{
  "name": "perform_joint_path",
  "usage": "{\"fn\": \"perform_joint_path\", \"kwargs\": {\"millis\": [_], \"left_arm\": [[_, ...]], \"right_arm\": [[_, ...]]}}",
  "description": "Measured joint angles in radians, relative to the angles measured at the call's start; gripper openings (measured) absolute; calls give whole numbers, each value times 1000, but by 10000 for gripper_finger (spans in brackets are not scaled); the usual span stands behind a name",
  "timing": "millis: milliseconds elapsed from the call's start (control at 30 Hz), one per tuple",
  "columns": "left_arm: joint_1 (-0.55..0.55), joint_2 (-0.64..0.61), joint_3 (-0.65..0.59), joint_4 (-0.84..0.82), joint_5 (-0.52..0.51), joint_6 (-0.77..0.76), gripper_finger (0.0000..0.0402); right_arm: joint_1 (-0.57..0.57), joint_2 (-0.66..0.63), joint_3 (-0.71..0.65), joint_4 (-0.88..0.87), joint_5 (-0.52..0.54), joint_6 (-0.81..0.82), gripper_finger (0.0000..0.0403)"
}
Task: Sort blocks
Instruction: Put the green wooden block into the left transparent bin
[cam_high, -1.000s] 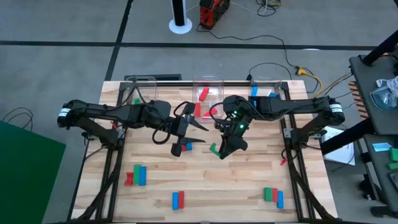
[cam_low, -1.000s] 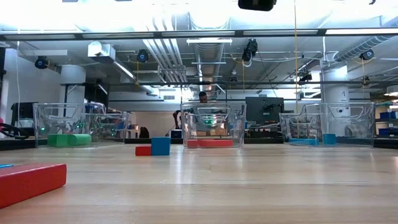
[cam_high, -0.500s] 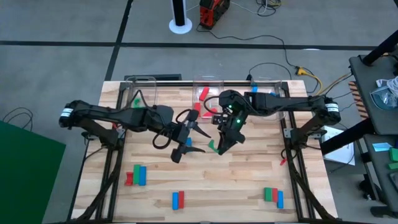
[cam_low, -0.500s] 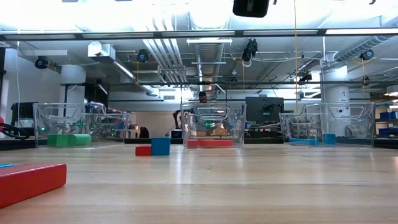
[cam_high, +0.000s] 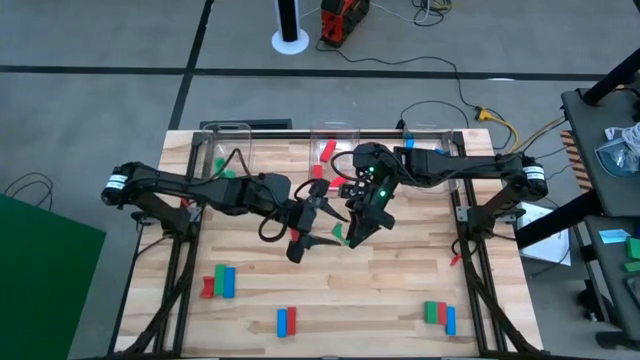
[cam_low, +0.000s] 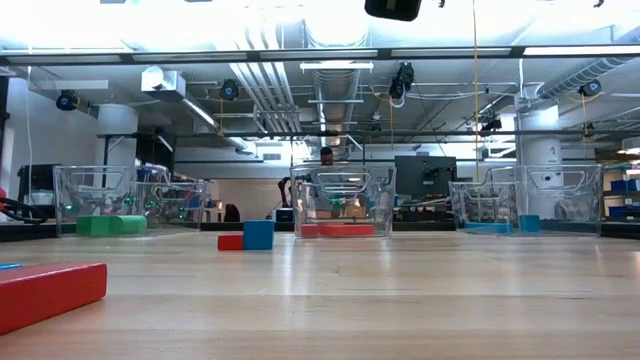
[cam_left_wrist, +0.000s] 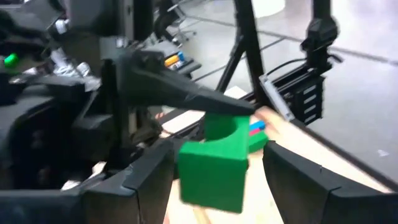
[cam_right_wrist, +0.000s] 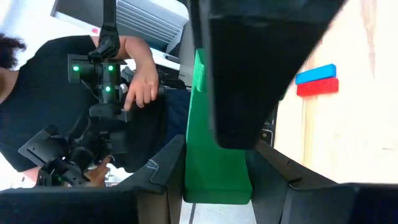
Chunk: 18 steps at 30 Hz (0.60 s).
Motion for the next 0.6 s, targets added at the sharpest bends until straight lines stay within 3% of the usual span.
{"fn": "perform_joint_path", "kwargs": {"millis": [167, 600], "left_arm": [[4, 12, 0, 5, 49, -15, 205], [8, 12, 0, 32, 63, -9, 113]], "right_arm": [[0, 0, 0, 8, -3, -5, 123], [0, -1, 0, 5, -11, -6, 123]]}}
